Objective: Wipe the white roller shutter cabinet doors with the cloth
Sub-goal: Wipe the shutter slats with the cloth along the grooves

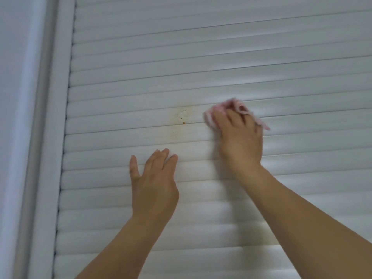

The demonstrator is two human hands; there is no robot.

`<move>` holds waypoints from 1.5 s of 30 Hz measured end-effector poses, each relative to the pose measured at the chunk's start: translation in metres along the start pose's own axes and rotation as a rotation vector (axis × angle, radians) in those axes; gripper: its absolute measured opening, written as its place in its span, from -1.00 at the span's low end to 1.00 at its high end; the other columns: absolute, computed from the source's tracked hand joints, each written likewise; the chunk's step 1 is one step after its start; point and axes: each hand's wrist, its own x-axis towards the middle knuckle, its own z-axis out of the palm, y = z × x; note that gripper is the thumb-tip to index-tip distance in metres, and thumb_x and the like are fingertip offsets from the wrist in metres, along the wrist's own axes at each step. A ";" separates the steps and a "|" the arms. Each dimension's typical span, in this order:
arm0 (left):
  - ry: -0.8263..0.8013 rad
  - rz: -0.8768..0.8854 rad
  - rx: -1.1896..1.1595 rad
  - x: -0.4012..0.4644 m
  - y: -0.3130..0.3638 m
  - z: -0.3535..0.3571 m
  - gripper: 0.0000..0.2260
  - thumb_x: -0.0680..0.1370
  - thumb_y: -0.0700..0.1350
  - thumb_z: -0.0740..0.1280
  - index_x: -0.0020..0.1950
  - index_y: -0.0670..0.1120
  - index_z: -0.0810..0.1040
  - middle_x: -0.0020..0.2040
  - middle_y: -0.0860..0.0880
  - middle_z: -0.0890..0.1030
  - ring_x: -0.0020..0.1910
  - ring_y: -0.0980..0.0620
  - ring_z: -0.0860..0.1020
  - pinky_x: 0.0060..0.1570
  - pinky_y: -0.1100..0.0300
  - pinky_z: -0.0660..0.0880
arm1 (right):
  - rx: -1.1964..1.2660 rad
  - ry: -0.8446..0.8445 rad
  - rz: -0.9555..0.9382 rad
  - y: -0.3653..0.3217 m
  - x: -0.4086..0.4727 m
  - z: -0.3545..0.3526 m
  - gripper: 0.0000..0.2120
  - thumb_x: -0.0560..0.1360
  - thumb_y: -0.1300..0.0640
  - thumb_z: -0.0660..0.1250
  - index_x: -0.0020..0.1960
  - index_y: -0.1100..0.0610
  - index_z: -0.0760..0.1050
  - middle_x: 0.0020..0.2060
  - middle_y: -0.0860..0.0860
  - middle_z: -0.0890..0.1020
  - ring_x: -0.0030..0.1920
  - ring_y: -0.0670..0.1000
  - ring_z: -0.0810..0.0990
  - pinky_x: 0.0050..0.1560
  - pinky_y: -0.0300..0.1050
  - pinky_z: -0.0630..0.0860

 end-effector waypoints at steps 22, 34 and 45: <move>0.025 0.021 -0.114 -0.002 -0.064 0.003 -0.44 0.33 -0.28 -0.03 0.21 -0.01 0.53 0.24 0.01 0.55 0.27 0.15 0.35 0.32 -0.22 0.15 | 0.100 -0.186 -0.129 -0.132 0.028 0.021 -0.56 0.57 0.15 0.08 0.42 -0.07 0.25 0.36 -0.08 0.34 0.38 0.07 0.15 0.24 0.09 0.11; 0.063 0.072 -0.016 -0.004 -0.071 0.008 -0.44 0.33 -0.29 0.01 0.22 -0.03 0.55 0.27 0.00 0.54 0.27 0.18 0.35 0.22 -0.39 0.17 | 0.016 -0.167 -0.180 -0.099 0.035 0.014 -0.58 0.60 0.09 0.04 0.43 -0.12 0.25 0.37 -0.11 0.38 0.38 0.06 0.24 0.26 0.13 0.19; 0.090 0.055 -0.034 -0.004 -0.068 0.006 -0.46 0.34 -0.27 -0.01 0.19 -0.03 0.57 0.23 0.00 0.57 0.23 0.11 0.50 0.22 -0.34 0.14 | 0.010 -0.082 0.088 -0.017 0.020 -0.006 -0.57 0.59 0.12 0.06 0.44 -0.08 0.27 0.40 -0.10 0.37 0.38 0.10 0.24 0.26 0.08 0.20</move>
